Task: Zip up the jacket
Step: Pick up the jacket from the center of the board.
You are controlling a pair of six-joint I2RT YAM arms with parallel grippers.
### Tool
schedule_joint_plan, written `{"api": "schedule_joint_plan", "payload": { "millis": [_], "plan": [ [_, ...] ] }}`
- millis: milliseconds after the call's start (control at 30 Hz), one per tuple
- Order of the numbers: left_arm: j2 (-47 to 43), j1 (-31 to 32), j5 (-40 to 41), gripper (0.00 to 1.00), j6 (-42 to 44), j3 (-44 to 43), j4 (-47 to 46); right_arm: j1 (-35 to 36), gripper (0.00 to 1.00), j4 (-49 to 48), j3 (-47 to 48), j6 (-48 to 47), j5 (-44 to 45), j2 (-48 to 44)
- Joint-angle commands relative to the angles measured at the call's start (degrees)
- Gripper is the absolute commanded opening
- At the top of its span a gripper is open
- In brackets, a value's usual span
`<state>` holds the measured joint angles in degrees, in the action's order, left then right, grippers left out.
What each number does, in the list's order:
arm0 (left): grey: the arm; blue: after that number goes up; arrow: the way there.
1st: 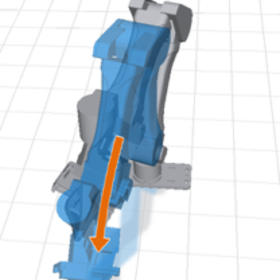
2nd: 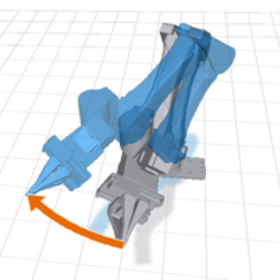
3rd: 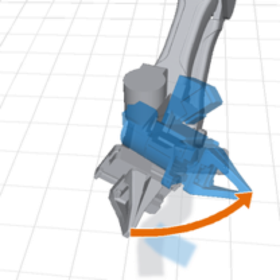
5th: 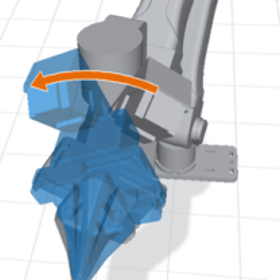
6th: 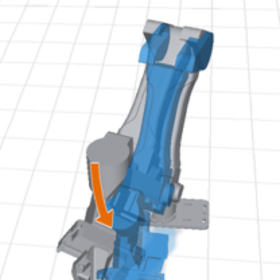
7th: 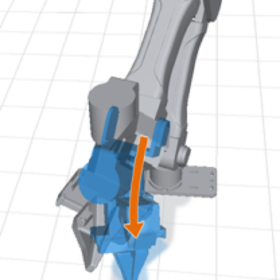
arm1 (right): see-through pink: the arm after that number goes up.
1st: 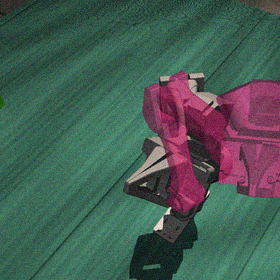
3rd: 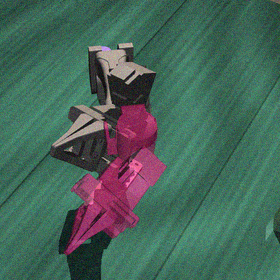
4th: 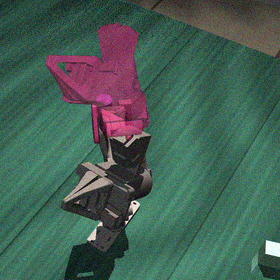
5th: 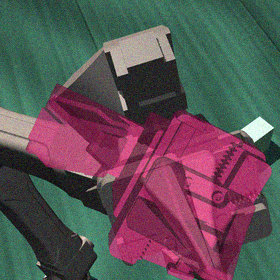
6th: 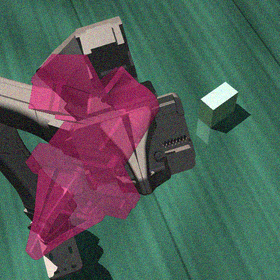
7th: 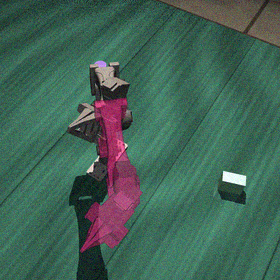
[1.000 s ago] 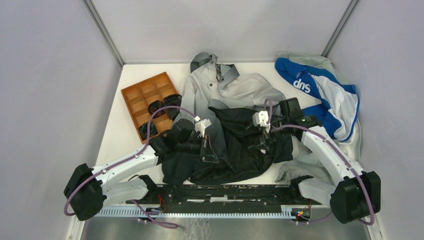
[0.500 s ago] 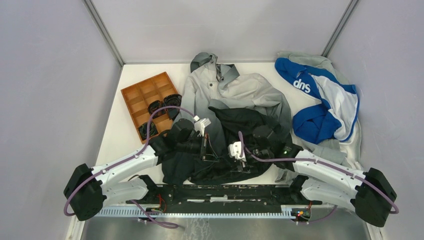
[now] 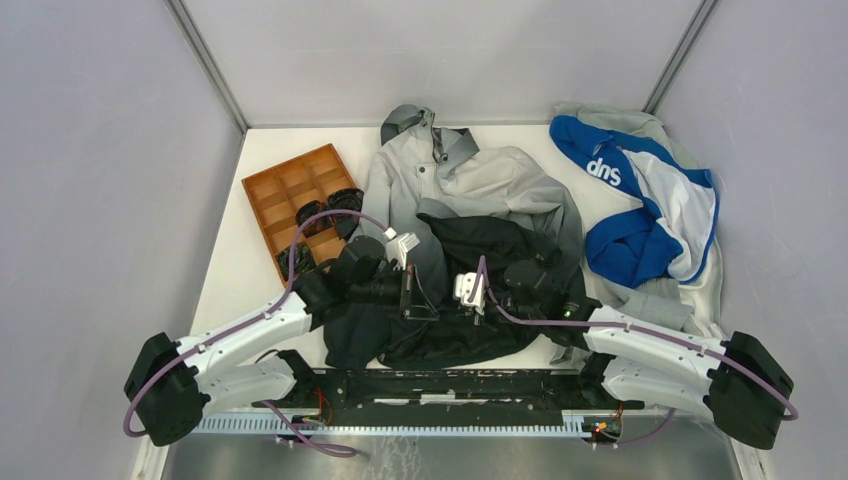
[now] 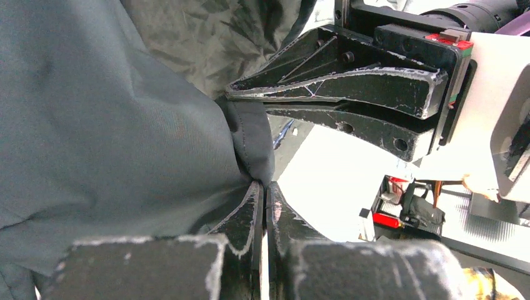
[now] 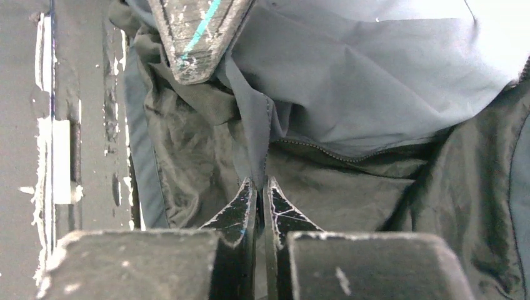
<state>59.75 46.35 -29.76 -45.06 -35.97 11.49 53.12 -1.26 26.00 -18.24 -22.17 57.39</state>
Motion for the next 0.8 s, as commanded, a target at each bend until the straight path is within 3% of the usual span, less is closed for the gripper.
{"api": "schedule_joint_plan", "payload": {
  "millis": [0, 67, 300, 400, 600, 767],
  "plan": [
    [-2.0, 0.1, 0.7, 0.02, -2.6, -0.1, -1.7, -0.1, 0.00, -1.6, 3.4, -2.9, 3.8, -0.7],
    [-2.5, 0.0, 0.9, 0.07, -3.7, 0.4, -1.5, 0.0, 0.00, -0.3, 4.6, -6.8, 4.0, -0.9],
    [-6.8, -2.8, 3.5, 0.55, -11.8, -0.3, 3.1, 2.6, 0.00, 2.7, 4.7, -20.2, 6.9, -4.0],
    [-9.1, -5.5, 4.8, 0.67, -14.5, -1.3, 6.4, 5.9, 0.00, 2.6, 3.9, -25.0, 9.1, -5.0],
    [-11.4, -9.5, 3.7, 0.73, -20.1, -0.7, 5.9, 12.1, 0.00, -0.6, 3.8, -32.9, 14.4, -4.8],
    [-13.9, -11.6, 6.2, 0.79, -19.2, -0.5, 10.4, 15.7, 0.00, -4.1, 2.5, -38.6, 18.1, -3.7]
  ]
}}
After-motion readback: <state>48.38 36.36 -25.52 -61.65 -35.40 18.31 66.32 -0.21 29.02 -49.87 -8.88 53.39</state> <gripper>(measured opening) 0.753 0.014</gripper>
